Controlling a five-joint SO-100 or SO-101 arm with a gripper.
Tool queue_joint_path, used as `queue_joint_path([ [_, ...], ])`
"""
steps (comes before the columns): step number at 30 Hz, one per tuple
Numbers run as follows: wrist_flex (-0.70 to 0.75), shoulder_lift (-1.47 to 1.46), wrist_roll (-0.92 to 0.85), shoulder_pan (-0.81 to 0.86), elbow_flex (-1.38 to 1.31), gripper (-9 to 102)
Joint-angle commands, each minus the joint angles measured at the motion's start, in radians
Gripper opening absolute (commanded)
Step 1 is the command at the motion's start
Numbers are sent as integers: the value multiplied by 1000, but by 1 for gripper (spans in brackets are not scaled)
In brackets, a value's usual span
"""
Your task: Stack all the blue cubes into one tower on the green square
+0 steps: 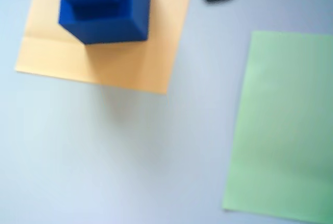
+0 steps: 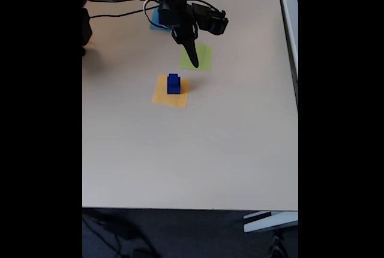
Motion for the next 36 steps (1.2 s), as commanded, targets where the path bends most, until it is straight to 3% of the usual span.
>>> queue_joint_path([
  [1,-26,147,101,-87,-12,34],
  [10,-117,291,560,-400,290,31],
  [15,-135,284,716,-514,327,31],
  [22,-163,209,727,-549,270,31],
  [28,-100,109,813,-561,141,32],
  [36,97,26,839,-569,64,32],
])
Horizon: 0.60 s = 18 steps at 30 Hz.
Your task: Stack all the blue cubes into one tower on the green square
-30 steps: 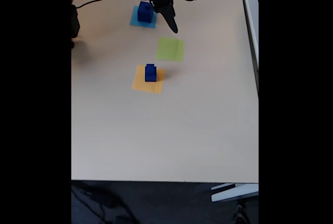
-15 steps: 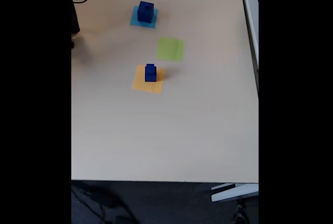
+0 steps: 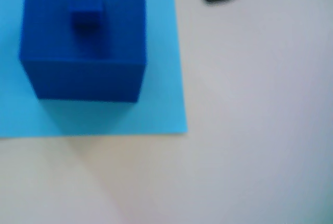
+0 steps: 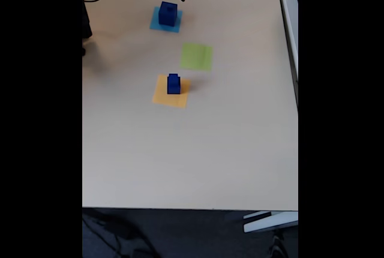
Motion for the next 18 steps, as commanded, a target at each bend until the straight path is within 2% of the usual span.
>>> queue_joint_path([
  [1,61,-3,-2,-12,-63,32],
  [5,78,-41,-40,-9,-66,32],
  [18,144,-163,6,-52,-135,31],
])
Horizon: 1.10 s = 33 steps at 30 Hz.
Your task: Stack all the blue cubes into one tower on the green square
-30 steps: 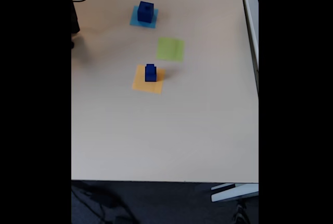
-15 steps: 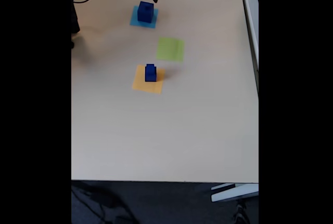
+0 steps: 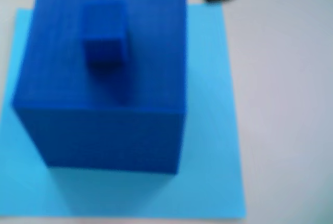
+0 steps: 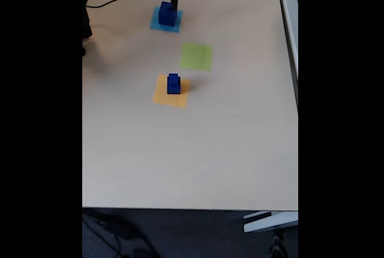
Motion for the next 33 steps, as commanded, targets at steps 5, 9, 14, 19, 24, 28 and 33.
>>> queue_joint_path([
  [5,69,3,21,-20,-55,30],
  [9,75,-11,9,-14,-55,29],
  [14,74,-49,-5,-5,-91,29],
  [19,67,-67,-8,-2,-104,28],
  [24,71,-86,-11,-2,-121,28],
  [28,71,-98,-11,-8,-124,27],
  [33,72,-115,-11,-14,-121,27],
])
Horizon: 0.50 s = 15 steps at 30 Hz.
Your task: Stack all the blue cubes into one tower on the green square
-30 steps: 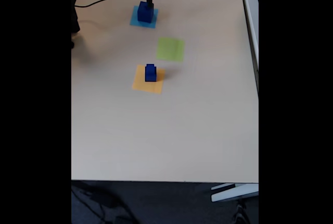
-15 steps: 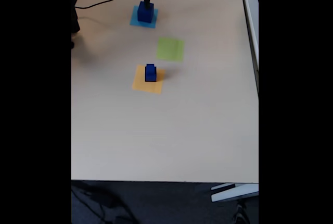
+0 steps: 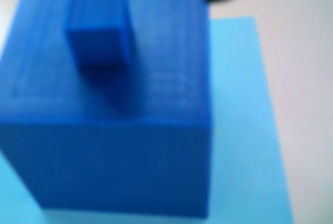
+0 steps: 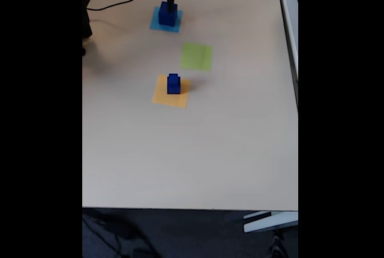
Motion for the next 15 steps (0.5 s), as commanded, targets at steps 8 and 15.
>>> queue_joint_path([
  [8,5,2,-14,-9,-32,27],
  [15,8,2,-18,-9,-26,24],
])
